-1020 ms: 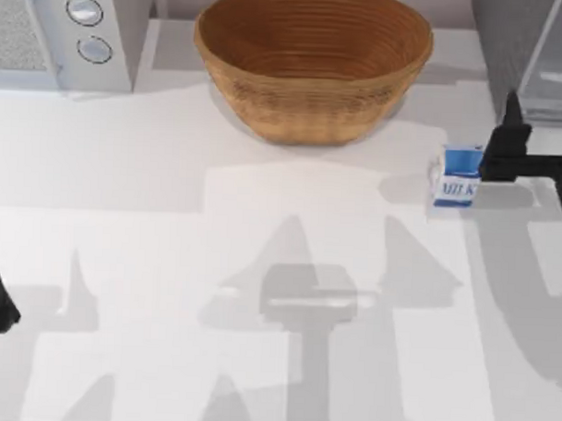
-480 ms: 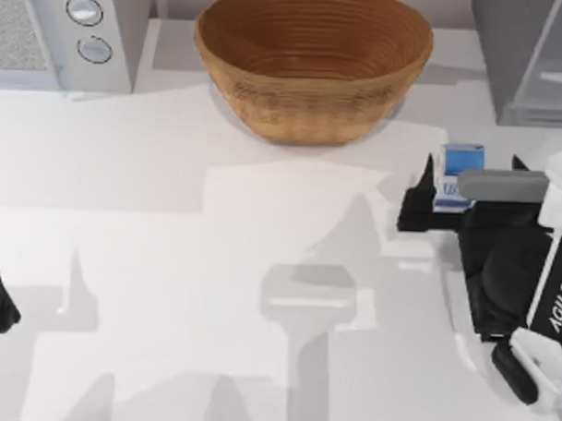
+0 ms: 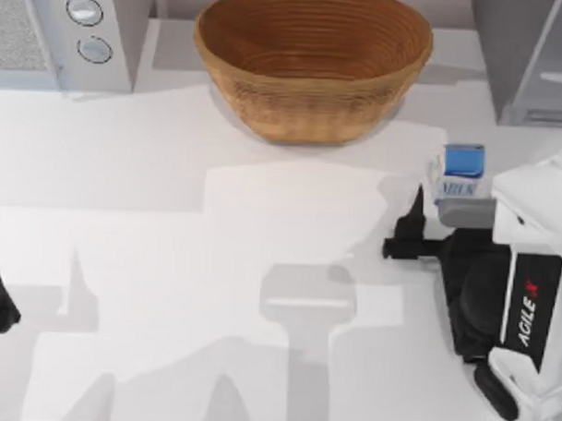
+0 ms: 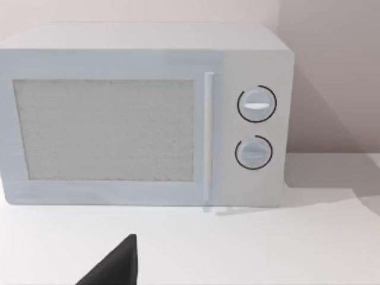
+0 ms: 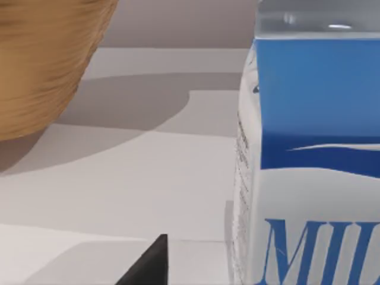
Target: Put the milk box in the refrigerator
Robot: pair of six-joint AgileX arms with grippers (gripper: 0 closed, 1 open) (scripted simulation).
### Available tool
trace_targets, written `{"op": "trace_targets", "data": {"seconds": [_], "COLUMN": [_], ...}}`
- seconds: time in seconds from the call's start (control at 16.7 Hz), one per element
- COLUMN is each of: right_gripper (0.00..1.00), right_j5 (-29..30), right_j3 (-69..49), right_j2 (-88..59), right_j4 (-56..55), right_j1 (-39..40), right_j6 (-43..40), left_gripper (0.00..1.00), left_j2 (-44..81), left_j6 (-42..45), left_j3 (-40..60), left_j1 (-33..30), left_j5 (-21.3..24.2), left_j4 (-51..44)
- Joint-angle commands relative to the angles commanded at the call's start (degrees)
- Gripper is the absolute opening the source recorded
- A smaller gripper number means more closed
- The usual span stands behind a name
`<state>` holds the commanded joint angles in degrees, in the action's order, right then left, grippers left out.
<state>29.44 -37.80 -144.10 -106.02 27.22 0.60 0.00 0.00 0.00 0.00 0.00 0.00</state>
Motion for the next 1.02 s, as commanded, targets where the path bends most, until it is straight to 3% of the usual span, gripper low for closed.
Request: {"op": "trace_targets", "data": {"seconds": [1.02], "right_gripper": [1.0], "right_j5": [-3.8], "right_j3": [-9.8], "right_j2": [-0.4], "right_j4": [9.4], "right_j1": [-3.8], "right_j6": [0.0], "left_gripper": [1.0], "left_j2": [0.0], "left_j6": [0.0], "left_j3": [0.0], "left_j1": [0.0], "left_j5": [0.0], "left_j4": [0.0]}}
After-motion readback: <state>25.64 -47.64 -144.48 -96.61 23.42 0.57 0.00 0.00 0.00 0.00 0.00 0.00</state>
